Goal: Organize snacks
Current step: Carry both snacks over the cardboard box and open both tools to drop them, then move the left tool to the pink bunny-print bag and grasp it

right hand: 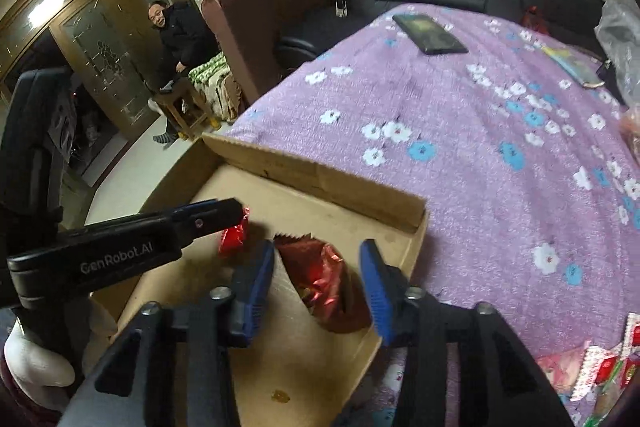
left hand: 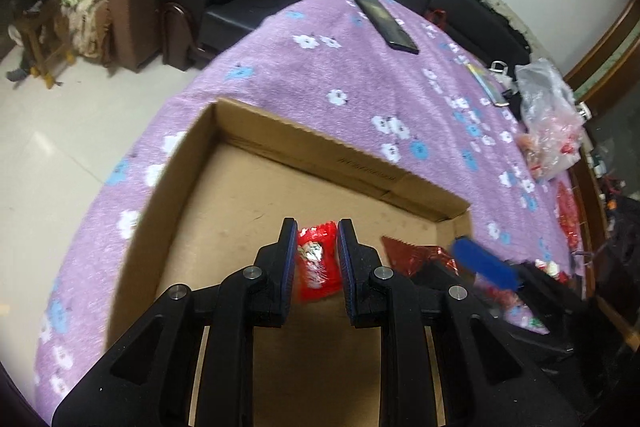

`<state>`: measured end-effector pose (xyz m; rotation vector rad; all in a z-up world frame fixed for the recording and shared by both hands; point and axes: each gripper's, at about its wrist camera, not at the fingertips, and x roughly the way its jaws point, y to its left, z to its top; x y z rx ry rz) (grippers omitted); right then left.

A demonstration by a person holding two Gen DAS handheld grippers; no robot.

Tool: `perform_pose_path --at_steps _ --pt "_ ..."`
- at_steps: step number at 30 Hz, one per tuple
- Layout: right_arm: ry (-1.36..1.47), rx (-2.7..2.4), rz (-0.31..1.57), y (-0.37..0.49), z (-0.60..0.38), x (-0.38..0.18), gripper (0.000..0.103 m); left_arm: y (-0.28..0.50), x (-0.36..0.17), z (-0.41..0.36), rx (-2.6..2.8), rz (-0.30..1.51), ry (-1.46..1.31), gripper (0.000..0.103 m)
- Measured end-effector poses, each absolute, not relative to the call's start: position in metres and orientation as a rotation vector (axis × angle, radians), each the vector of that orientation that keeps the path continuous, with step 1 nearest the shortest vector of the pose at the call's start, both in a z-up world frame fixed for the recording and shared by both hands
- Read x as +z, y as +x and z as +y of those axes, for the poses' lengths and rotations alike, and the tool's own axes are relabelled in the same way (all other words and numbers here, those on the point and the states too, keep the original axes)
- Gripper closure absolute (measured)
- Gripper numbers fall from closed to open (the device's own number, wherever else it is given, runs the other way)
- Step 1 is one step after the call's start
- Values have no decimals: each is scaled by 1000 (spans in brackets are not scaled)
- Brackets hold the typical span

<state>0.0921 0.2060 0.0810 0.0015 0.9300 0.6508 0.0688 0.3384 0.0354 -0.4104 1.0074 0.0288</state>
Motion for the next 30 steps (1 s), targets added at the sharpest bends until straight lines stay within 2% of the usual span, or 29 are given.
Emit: perform_pose_path --at_steps 6,14,19,30 --pt "88 652 870 77 171 107 51 33 73 311 93 886 -234 84" --pt "162 583 804 36 92 123 51 -17 112 265 97 769 -158 84" --pt "210 499 754 11 31 125 45 -40 124 233 74 741 -136 84" --pt "324 359 725 -19 -73 108 44 -62 126 173 45 749 -53 84"
